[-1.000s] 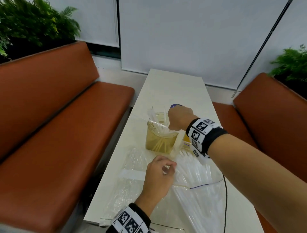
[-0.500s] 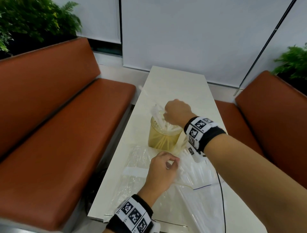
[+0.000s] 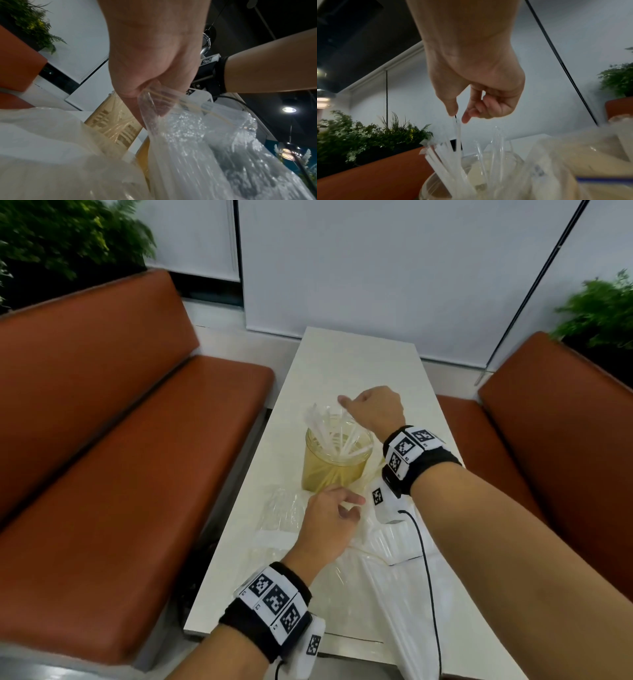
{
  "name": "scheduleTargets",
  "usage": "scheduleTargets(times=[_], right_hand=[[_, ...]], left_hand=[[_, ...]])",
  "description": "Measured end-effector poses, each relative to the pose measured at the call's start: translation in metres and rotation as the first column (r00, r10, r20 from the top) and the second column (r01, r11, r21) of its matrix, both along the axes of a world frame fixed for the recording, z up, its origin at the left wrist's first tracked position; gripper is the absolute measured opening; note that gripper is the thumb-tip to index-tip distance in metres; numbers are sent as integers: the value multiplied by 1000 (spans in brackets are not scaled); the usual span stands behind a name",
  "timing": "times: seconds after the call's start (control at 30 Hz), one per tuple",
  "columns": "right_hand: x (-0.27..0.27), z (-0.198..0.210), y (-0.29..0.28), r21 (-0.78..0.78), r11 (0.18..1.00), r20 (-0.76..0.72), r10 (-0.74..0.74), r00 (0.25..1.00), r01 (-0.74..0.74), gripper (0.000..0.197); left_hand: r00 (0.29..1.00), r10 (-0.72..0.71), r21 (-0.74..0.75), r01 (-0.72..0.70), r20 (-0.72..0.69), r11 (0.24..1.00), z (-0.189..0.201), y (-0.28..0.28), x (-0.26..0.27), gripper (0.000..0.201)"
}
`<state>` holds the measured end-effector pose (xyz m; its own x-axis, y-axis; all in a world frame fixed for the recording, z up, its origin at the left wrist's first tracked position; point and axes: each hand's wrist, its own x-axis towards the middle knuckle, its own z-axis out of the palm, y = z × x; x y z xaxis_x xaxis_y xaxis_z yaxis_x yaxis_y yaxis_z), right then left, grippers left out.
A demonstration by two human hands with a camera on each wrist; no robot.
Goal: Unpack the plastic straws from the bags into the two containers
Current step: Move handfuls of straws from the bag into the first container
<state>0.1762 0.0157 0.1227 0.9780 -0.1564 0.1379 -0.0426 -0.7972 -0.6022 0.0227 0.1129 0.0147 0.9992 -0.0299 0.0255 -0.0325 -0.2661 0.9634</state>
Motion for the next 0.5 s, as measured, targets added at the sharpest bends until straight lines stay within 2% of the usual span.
scheduleTargets(times=[0.07,0.13,0.2,0.23,0.3,0.37,0.4,0.5], right_hand=[[0,7,-2,149,988,119,-58,991,39,38],[-1,10,-2,169,985,143,-3,990,-22,25],[-8,12,-1,-43,988,23,148,989,-147,19],[-14,15,-1,-185,962,-32,197,980,-199,18],[-30,30,-4,-386,890,-35,248,968,-243,18],[-52,51,-13,-467,855,5,259,966,-227,19],[-63,58,-19,-495,840,-14,247,969,-221,20],[-98,67,-41,-539,793,-286,146,947,-285,27]], left_hand=[[1000,0,-3,0,-6,1000,2,0,-2,19],[1000,-8,-5,8,-12,1000,4,1,-4,19],[999,-36,12,36,0,999,9,3,-8,23],[998,-60,41,59,14,997,12,4,-10,28],[992,-124,148,118,32,982,21,6,-12,41],[987,-154,227,142,38,963,31,5,-13,50],[987,-153,220,140,44,965,35,4,-12,53],[991,-119,105,112,56,988,41,-7,-5,52]])
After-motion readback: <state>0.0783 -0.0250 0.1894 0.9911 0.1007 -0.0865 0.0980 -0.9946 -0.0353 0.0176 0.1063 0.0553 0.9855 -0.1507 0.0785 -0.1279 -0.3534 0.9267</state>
